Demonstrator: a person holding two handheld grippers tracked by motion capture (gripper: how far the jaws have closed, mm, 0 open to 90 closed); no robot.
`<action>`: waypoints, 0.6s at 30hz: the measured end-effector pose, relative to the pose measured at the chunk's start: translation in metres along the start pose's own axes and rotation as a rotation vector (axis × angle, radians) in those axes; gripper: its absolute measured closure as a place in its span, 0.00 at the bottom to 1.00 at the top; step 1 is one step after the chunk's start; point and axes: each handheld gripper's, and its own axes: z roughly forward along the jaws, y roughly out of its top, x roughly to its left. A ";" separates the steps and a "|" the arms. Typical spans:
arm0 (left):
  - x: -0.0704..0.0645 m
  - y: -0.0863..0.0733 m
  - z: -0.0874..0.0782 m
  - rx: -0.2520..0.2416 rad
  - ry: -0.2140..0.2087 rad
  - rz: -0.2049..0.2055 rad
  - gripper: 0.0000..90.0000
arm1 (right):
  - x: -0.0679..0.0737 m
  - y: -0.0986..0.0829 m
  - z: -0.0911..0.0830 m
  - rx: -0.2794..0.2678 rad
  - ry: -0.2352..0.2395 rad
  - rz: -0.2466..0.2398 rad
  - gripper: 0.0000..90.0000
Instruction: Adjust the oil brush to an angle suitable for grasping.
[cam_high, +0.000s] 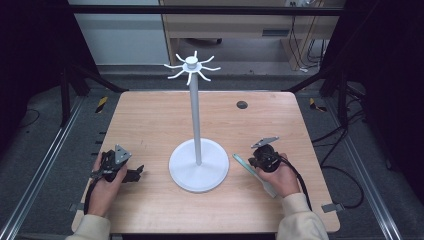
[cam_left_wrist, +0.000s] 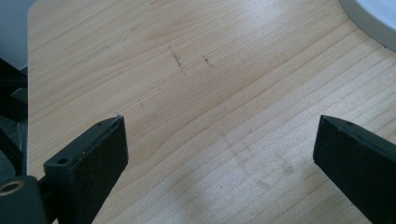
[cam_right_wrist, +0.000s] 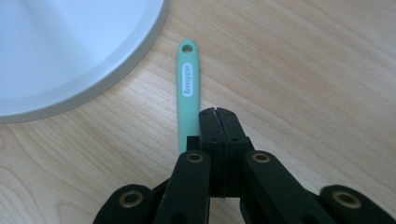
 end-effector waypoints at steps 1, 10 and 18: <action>0.000 0.000 0.000 0.000 0.000 0.001 0.03 | 0.001 0.001 -0.003 -0.006 -0.002 0.000 1.00; 0.000 0.000 0.000 0.000 0.002 0.002 0.03 | 0.012 0.007 -0.011 0.011 -0.010 -0.037 0.99; -0.001 0.000 0.001 0.000 -0.002 0.005 0.03 | 0.015 0.008 -0.016 0.068 -0.019 -0.046 0.97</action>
